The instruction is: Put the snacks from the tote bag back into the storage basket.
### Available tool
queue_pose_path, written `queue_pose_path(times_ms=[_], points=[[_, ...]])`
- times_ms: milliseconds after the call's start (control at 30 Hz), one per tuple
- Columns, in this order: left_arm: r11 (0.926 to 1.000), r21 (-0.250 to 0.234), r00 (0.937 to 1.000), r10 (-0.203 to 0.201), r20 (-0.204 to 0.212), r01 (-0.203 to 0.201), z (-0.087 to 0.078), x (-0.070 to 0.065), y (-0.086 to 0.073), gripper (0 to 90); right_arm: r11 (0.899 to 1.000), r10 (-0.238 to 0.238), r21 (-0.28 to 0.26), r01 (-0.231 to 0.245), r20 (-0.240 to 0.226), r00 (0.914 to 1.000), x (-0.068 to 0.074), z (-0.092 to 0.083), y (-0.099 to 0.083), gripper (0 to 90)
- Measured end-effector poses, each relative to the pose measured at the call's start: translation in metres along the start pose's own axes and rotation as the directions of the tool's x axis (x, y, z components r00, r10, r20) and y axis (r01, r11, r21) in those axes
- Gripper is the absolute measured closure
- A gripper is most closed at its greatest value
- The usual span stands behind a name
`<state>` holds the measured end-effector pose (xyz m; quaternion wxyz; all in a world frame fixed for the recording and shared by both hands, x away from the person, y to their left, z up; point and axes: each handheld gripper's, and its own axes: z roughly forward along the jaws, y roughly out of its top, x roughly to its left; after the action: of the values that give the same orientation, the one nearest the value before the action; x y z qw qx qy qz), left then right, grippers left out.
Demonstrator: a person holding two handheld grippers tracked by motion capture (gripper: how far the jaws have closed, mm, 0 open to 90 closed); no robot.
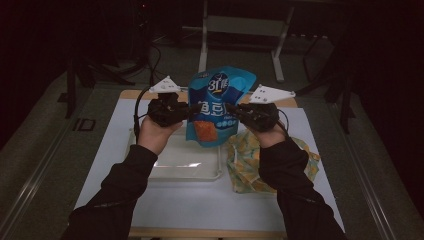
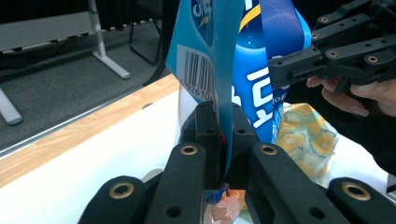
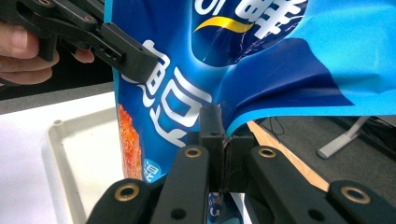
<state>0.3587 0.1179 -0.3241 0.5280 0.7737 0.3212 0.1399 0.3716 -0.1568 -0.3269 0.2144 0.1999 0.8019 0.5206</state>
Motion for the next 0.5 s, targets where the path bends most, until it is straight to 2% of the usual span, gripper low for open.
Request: queue_pose_path(times_ms=[300,500], points=[[1.0000,-0.008,1.0000,-0.005,0.002,0.005,-0.012,-0.001,-0.015,88.0,1.000,-0.007,0.007,0.007,-0.013,0.9999,0.015,0.004,-0.002,89.0],[0.9999,-0.009,1.0000,0.006,0.007,-0.006,-0.021,-0.005,-0.025,88.1,1.000,-0.021,0.013,0.022,-0.019,0.9996,0.027,0.005,-0.004,89.0]])
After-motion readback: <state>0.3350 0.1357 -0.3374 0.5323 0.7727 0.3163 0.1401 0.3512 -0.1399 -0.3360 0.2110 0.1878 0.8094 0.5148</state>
